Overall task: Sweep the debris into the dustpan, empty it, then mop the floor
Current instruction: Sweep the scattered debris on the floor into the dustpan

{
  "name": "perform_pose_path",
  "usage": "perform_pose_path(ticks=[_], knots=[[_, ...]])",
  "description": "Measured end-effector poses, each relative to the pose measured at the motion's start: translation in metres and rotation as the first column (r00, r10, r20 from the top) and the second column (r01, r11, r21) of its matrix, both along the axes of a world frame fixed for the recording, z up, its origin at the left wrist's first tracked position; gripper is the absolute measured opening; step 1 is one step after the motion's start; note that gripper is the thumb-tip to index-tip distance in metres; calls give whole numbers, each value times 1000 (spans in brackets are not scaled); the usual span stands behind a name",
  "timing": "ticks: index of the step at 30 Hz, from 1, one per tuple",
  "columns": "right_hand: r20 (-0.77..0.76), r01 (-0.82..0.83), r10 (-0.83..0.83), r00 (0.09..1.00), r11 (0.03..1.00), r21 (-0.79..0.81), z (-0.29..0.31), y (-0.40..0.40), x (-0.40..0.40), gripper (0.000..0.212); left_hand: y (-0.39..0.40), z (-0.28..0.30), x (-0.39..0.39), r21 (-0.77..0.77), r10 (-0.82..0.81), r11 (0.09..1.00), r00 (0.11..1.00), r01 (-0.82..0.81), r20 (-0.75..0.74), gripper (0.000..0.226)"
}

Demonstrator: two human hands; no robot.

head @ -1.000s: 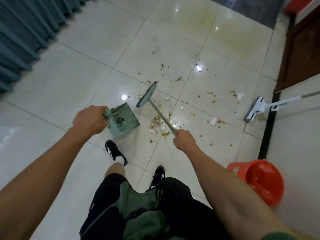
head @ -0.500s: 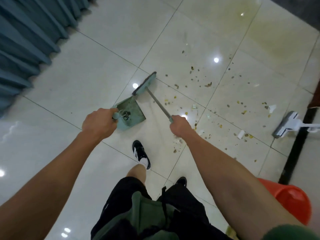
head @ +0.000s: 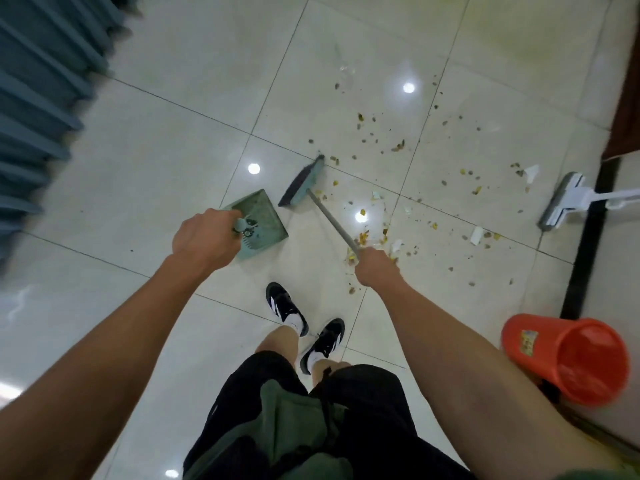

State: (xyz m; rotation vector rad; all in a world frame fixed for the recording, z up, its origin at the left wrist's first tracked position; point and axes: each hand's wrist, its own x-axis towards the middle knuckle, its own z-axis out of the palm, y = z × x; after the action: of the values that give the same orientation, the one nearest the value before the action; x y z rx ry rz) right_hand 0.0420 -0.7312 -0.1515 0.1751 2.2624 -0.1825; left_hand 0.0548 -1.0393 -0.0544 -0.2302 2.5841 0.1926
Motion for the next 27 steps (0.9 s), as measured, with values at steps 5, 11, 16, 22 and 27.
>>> perform_pose_path(ticks=[5, 11, 16, 22, 27], knots=[[43, 92, -92, 995, 996, 2, 7, 64, 55, 31, 51, -2, 11, -19, -156, 988, 988, 155, -17, 26], [47, 211, -213, 976, 977, 42, 14, 131, 115, 34, 118, 1, 18, 11, -241, 970, 970, 242, -40, 31], [50, 303, -307, 950, 950, 78, 22, 179, 162, 32, 171, 4, 21, -11, -347, 938, 937, 346, -36, 26], [-16, 372, -372, 928, 927, 55, 31, 204, 189, 35, 199, 9, 20, -15, -420, 907, 907, 420, -37, 19], [-60, 366, -366, 929, 930, -22, 44, 188, 171, 45, 186, 24, 6, 15, -386, 922, 921, 387, -61, 18]])
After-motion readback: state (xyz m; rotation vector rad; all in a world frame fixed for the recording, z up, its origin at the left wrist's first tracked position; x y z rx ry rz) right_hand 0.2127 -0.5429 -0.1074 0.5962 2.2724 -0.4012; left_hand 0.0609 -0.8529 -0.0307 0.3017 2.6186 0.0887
